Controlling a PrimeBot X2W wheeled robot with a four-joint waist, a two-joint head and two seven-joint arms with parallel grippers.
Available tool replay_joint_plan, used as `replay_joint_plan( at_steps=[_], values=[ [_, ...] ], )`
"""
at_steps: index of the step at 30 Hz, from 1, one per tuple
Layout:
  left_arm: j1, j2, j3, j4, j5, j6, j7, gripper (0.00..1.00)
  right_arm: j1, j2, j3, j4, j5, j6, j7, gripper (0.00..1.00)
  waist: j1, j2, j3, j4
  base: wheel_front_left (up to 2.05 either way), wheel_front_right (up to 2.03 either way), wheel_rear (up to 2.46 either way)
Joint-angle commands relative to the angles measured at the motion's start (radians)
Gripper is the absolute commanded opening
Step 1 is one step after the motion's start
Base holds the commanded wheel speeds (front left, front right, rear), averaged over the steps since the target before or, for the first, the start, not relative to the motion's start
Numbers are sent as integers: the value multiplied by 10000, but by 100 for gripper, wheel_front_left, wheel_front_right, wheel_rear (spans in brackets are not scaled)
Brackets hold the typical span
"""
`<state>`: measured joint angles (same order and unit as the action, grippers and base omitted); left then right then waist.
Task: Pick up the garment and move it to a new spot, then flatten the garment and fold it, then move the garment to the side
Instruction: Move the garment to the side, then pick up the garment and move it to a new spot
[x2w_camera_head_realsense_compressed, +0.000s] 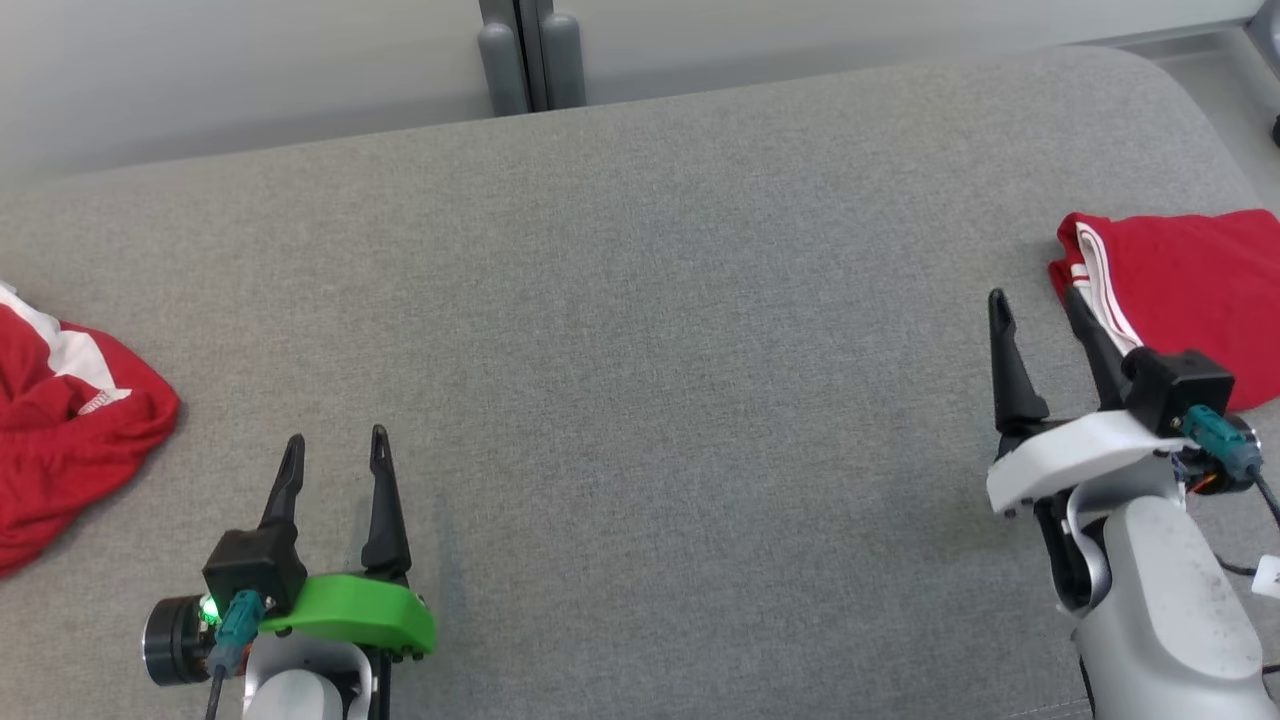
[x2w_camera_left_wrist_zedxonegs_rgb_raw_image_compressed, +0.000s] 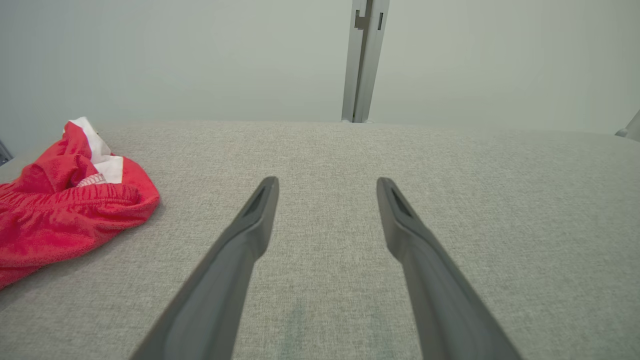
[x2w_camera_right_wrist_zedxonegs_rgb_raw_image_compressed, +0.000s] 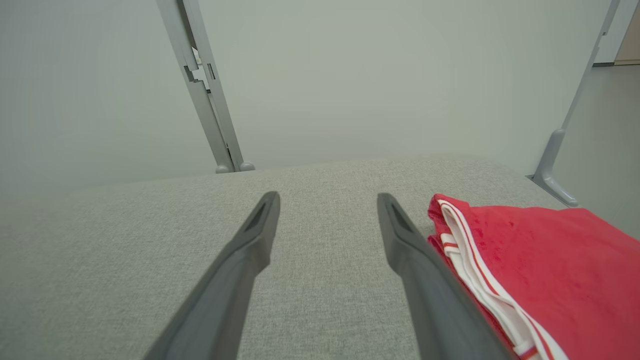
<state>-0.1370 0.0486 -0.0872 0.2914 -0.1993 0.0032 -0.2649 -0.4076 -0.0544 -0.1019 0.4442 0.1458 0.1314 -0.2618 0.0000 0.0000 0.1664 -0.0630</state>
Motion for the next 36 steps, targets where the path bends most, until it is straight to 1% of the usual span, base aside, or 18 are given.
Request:
replay_joint_plan(
  at_steps=[1, 5, 7, 9, 17, 25, 30, 36],
  values=[
    [254, 43, 57, 64, -145, -38, 15, 100, 343, -8, 89, 32, 36, -16, -41, 100, 0, 0, -438, 91, 0, 0, 0],
    [641, 43, 64, 197, -418, -201, 13, 100, 968, 11, 249, -79, 213, -16, -41, 100, 0, 0, -768, 131, 0, 0, 0],
    [864, 43, 36, 285, -473, -194, 15, 100, 1275, 22, 467, -142, 335, -16, -41, 100, 0, 0, -909, 160, 0, 0, 0],
    [1061, 44, 45, 296, -477, -103, 15, 100, 1533, 6, 615, -290, 407, -16, -39, 100, 0, 0, -1033, 195, 0, 0, 0],
    [1666, 43, -54, 18, -357, -21, 15, 100, 2498, 16, 1000, -716, 489, -16, -41, 100, 0, 0, -1360, 404, 0, 0, 0],
    [1872, 43, -162, -170, -585, 139, 15, 100, 2921, 11, 1121, -602, 765, -16, -41, 100, 0, 0, -1418, 641, 0, 0, 0],
    [1552, 43, -196, -50, -751, 157, 13, 100, 2748, 13, 1251, -527, 791, -16, -40, 100, 0, 0, -1156, 1095, 0, 0, 0],
    [1339, 44, -134, 163, -840, 192, 15, 100, 2640, 16, 1372, -570, 883, -16, -40, 100, 0, 0, -899, 2164, 0, 0, 0]
  ],
)
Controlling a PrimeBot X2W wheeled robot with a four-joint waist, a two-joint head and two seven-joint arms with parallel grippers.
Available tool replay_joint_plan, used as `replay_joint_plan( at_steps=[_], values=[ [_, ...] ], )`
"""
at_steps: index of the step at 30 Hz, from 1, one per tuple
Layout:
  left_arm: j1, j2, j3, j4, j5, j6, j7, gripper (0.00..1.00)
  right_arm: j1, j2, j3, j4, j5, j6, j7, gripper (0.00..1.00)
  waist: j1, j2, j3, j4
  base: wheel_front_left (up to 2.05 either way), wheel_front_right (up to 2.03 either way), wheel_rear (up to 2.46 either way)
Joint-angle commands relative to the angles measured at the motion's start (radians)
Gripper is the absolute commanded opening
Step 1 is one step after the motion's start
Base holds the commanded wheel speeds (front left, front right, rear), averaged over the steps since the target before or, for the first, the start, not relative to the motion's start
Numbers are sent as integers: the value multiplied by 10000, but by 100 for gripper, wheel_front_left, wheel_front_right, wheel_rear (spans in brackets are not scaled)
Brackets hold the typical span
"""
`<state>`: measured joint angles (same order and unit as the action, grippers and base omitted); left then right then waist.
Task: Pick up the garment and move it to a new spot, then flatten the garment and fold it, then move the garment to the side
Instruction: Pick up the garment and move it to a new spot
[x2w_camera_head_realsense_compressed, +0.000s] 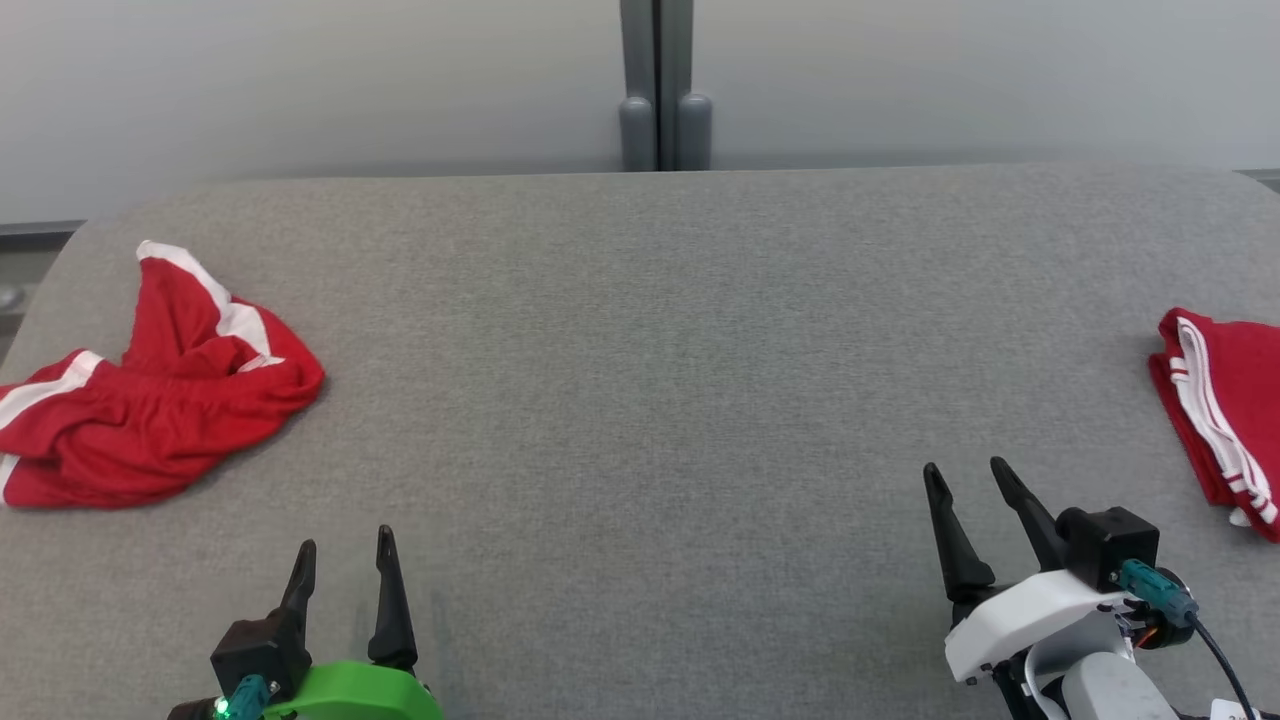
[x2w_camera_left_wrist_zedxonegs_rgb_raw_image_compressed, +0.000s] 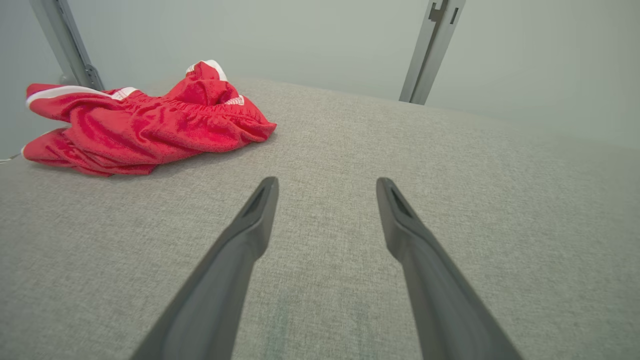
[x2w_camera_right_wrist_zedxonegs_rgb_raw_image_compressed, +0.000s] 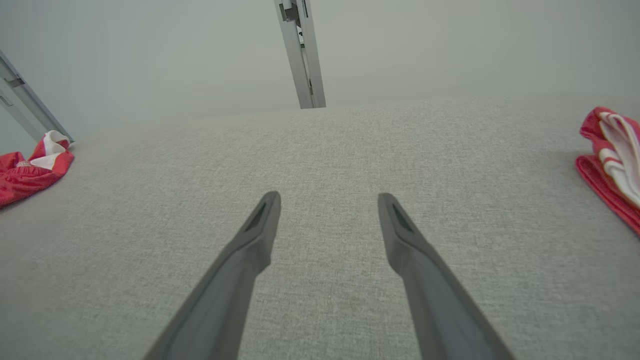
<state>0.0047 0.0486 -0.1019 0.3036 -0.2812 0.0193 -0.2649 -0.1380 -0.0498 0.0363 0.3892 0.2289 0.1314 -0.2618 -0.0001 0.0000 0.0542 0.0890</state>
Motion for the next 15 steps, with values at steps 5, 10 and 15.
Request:
replay_joint_plan(
  at_steps=[5, 10, 15],
  values=[
    [107, 41, 215, 242, -159, 45, 15, 100, 54, -29, 289, 89, 14, -16, -40, 100, 1, 0, 199, 1813, 0, 0, 0],
    [359, 44, 413, 474, -245, 138, 15, 100, 64, -32, 486, 202, 42, -16, -41, 100, 1, 0, 84, 2827, 0, 0, 0],
    [663, 41, 751, 556, -345, 177, 14, 100, 83, -35, 658, 339, 134, -16, -41, 100, 1, 0, -36, 3627, 0, 0, 0]
  ],
)
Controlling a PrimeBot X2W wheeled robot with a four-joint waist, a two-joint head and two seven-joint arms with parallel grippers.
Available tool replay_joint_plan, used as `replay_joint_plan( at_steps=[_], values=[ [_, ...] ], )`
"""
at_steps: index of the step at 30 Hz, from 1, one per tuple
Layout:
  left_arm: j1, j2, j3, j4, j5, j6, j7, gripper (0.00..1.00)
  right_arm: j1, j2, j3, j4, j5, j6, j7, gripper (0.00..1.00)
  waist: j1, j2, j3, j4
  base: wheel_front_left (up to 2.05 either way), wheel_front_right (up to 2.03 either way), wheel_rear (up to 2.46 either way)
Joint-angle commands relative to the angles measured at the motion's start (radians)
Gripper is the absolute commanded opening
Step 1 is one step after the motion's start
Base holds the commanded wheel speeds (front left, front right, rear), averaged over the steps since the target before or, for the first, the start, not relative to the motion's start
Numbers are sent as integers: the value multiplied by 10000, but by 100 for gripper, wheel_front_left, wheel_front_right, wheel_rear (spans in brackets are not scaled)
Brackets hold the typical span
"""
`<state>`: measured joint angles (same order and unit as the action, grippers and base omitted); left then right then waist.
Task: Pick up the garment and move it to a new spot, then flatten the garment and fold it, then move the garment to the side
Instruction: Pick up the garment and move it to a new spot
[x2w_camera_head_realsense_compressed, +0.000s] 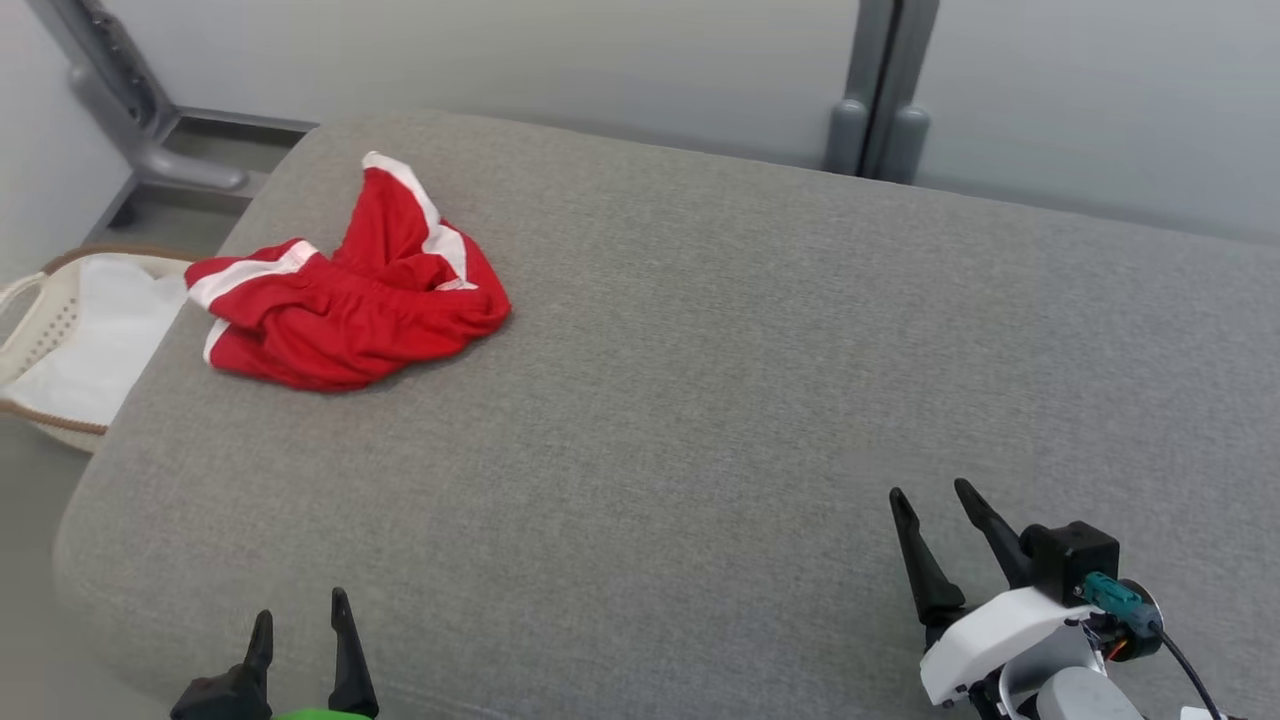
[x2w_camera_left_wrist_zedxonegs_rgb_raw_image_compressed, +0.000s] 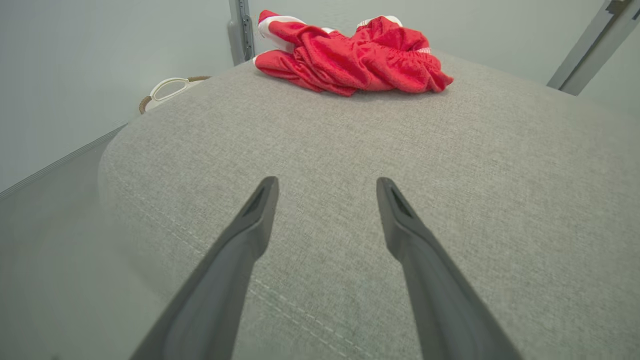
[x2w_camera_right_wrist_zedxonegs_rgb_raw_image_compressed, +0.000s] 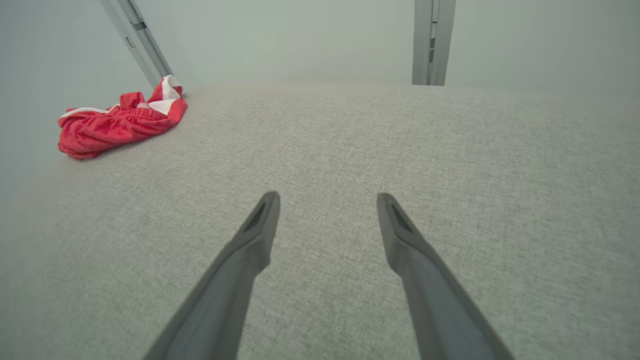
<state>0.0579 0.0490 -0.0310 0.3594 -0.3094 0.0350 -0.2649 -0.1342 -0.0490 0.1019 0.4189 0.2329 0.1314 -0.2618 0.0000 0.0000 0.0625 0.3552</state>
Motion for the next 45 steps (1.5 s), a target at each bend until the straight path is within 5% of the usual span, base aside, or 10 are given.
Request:
replay_joint_plan(
  at_steps=[1, 12, 26, 33, 45],
  values=[
    [170, 38, 97, -2, -71, 34, 15, 100, 57, -43, 30, 65, 94, -16, -41, 100, 0, 0, -131, 1085, 0, 0, 0],
    [59, 36, 459, 230, -513, -128, 15, 100, -131, -47, 262, 198, 25, -16, -41, 100, 0, 0, 90, 1462, 0, 0, 0],
    [-3047, 91, 1277, 1562, -273, -1150, 11, 100, -1190, -108, 273, -593, -806, -16, -42, 100, 0, 0, 1982, 295, 0, 0, 0],
    [-5302, 904, 1627, 2579, -105, -1558, 9, 100, -1822, -282, 598, -1106, -858, -16, -42, 100, 0, 0, 2944, -395, 0, 0, 0],
    [-8069, 2348, 1203, 5379, -1209, -1654, 742, 100, -2573, -352, 857, -1530, -838, -16, -42, 100, 0, 0, 4091, -1651, 0, 0, 0]
  ],
)
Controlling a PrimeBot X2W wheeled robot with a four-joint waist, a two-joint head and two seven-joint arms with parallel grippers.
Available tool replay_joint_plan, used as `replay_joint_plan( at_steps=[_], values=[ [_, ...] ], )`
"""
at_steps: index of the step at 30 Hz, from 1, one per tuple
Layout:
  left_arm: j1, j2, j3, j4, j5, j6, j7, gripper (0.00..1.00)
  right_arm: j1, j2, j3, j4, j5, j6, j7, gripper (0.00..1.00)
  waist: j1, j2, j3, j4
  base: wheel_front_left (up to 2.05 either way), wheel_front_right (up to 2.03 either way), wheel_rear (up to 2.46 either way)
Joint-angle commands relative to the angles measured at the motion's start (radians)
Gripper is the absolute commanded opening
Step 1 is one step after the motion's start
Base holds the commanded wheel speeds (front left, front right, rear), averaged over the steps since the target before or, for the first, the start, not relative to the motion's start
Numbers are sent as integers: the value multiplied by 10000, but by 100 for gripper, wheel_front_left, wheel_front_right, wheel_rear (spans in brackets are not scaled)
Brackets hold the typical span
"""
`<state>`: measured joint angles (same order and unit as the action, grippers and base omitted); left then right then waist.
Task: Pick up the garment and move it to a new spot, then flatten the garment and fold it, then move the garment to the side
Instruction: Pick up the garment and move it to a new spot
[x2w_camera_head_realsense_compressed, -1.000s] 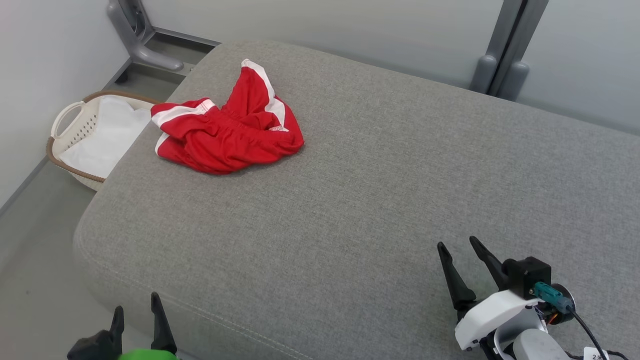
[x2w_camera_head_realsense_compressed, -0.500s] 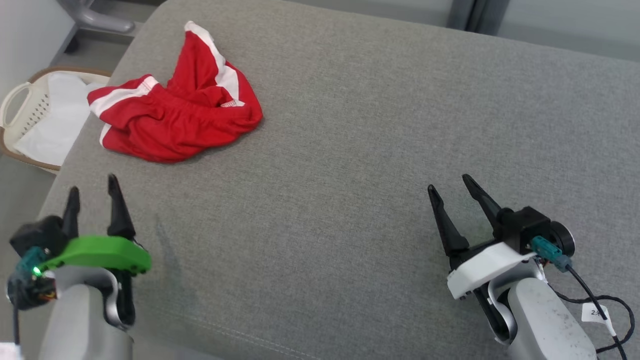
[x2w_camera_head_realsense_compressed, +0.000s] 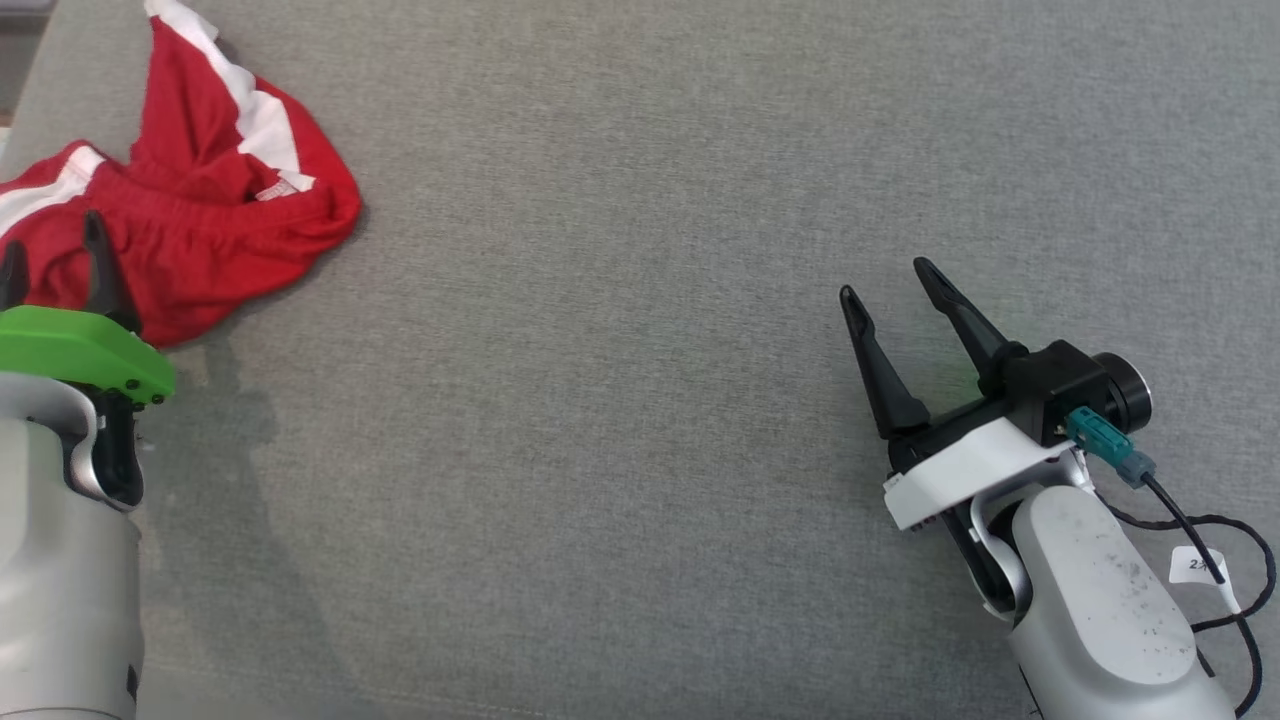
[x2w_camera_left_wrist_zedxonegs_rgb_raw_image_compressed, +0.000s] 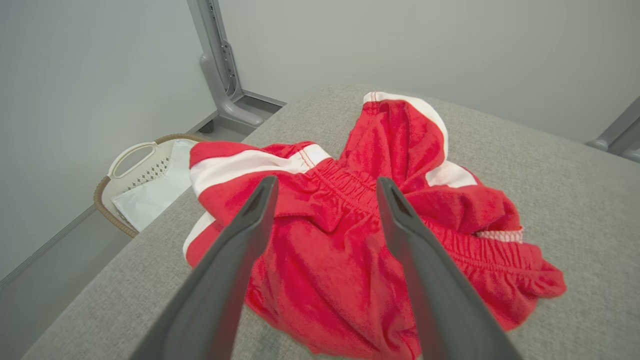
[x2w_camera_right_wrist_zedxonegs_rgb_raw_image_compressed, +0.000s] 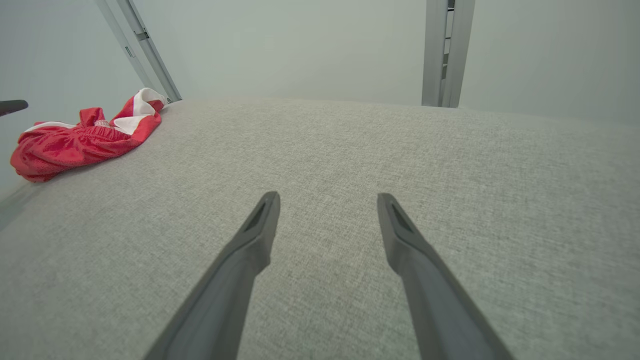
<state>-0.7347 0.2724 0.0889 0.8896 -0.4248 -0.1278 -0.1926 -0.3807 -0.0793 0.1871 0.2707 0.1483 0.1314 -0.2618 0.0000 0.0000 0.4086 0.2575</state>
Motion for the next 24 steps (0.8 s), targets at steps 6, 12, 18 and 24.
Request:
replay_joint_plan(
  at_steps=[6, 12, 18, 24],
  values=[
    [-672, 689, 20, 1509, -425, 73, 993, 100, -299, 3, 51, -109, 29, -16, -42, 100, 0, 0, 958, -1332, 0, 0, 0],
    [-776, 688, 115, 2427, -577, 286, 1038, 0, -142, 4, -76, 32, 107, -16, -42, 100, 0, 0, 881, -1638, 0, 0, 0],
    [-979, 632, -84, 2566, -421, 198, 189, 0, 29, 45, -236, 238, 149, -16, -40, 100, 0, 0, 378, -1631, 0, 0, 0],
    [-1254, 878, -449, 1959, -202, 64, -524, 0, 186, 174, -196, 377, 293, -16, -40, 100, 0, 0, -373, -1750, 0, 0, 0]
  ],
)
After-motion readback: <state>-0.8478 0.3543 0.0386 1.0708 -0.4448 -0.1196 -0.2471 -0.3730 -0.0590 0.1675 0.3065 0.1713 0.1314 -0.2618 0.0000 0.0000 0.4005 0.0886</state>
